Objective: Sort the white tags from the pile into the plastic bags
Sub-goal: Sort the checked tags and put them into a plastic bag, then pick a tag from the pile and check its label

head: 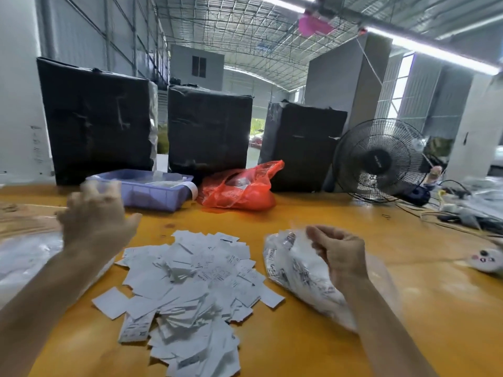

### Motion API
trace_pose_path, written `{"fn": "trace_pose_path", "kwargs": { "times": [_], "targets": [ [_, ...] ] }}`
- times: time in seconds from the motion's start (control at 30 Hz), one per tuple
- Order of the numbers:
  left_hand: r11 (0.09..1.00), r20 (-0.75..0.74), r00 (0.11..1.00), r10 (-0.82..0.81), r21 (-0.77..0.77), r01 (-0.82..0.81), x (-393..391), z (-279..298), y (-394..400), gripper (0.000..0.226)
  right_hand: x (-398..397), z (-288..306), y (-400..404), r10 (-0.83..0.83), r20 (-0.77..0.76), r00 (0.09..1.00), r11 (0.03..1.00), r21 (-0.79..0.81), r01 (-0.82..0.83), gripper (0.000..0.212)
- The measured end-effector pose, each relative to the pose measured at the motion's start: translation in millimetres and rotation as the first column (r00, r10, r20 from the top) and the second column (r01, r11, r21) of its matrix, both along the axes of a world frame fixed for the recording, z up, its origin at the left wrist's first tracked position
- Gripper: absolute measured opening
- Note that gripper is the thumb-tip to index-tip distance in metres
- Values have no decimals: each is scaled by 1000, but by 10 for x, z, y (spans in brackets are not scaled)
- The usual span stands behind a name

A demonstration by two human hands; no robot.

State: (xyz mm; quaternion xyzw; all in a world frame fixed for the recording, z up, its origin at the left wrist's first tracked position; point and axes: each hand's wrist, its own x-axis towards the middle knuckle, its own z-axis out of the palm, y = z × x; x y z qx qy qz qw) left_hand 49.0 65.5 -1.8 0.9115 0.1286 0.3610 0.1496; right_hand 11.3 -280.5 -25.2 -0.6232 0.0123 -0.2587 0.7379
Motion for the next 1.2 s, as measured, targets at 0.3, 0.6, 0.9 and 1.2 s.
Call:
{"fn": "trace_pose_path", "kwargs": {
  "times": [0.3,0.6,0.9,1.2],
  "targets": [
    [207,4,405,-914,-855,475,-522,-194,-1030,48,-235,-138,966,441,-189,877,796,-369,-480,56],
    [266,86,637,-766,-860,436,-299,-430,-883,10,-212,-216,951,408,-227,884,826,-321,-463,28],
    [184,177,656,-734,-877,443,-252,-503,-908,16,-153,-270,928,401,-224,888,875,-194,-444,19],
    [114,259,866,-428,-935,336,-121,-601,-688,16,-354,-464,1410,320,-96,943,239,-955,-178,56]
  ]
}}
